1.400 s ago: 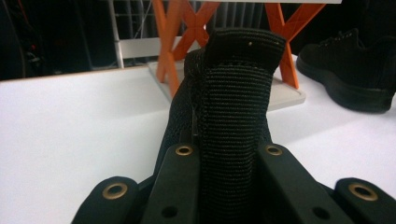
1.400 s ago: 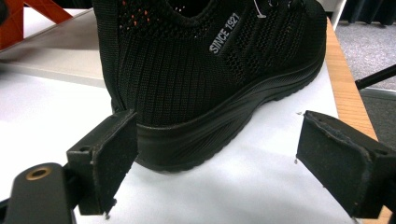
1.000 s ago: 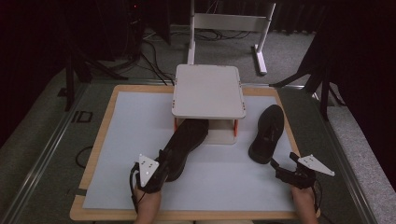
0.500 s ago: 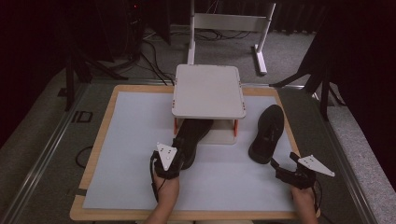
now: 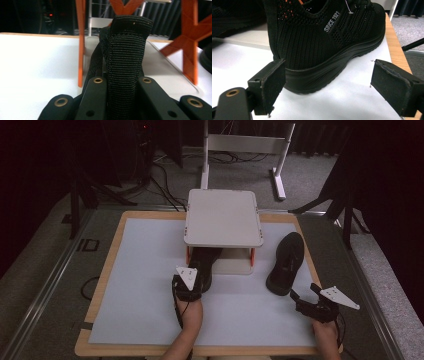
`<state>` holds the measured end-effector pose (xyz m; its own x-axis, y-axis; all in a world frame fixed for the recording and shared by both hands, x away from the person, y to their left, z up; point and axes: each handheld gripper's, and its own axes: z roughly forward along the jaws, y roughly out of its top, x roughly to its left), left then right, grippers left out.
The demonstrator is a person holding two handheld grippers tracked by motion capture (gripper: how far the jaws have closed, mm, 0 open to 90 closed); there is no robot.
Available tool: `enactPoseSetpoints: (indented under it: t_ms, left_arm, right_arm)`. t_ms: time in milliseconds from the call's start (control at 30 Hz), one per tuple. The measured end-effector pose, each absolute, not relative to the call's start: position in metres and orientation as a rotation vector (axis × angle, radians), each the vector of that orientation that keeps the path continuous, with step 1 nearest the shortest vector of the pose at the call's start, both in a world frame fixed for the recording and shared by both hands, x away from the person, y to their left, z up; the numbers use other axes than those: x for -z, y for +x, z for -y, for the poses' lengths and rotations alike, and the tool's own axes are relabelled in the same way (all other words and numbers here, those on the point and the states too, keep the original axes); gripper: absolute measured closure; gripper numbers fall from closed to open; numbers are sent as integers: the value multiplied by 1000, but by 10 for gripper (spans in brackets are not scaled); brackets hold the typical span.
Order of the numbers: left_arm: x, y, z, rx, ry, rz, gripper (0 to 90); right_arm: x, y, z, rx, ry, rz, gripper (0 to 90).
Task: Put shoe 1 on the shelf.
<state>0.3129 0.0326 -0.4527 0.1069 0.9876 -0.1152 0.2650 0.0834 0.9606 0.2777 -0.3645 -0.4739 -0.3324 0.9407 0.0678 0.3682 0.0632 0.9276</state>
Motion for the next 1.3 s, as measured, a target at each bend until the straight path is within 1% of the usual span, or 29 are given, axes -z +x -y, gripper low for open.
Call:
enactPoseSetpoints:
  t_ms: [133, 367, 533, 667, 767, 1067, 1200, 1300]
  left_arm:
    - [454, 321, -27, -950, 1373, -1348, 841]
    - [456, 333, -25, -961, 1310, -1419, 842]
    - [455, 343, -16, -983, 1308, -1434, 841]
    - [453, 353, -13, -965, 1287, -1471, 841]
    - [452, 360, -8, -981, 1286, -1486, 840]
    - [466, 367, 7, -1047, 1296, -1474, 834]
    - [466, 370, 4, -1050, 1307, -1459, 806]
    - [465, 373, -2, -1015, 1331, -1435, 774]
  right_arm:
    - [474, 278, 365, -1259, 1308, -1760, 123]
    - [474, 278, 365, -1260, 1313, -1758, 122]
    - [474, 279, 364, -1253, 1315, -1764, 123]
    - [474, 279, 364, -1248, 1310, -1767, 123]
    - [474, 279, 364, -1246, 1309, -1770, 123]
    - [474, 279, 363, -1248, 1302, -1776, 123]
    - [475, 279, 363, -1249, 1301, -1778, 123]
    - [475, 279, 363, -1247, 1299, -1780, 123]
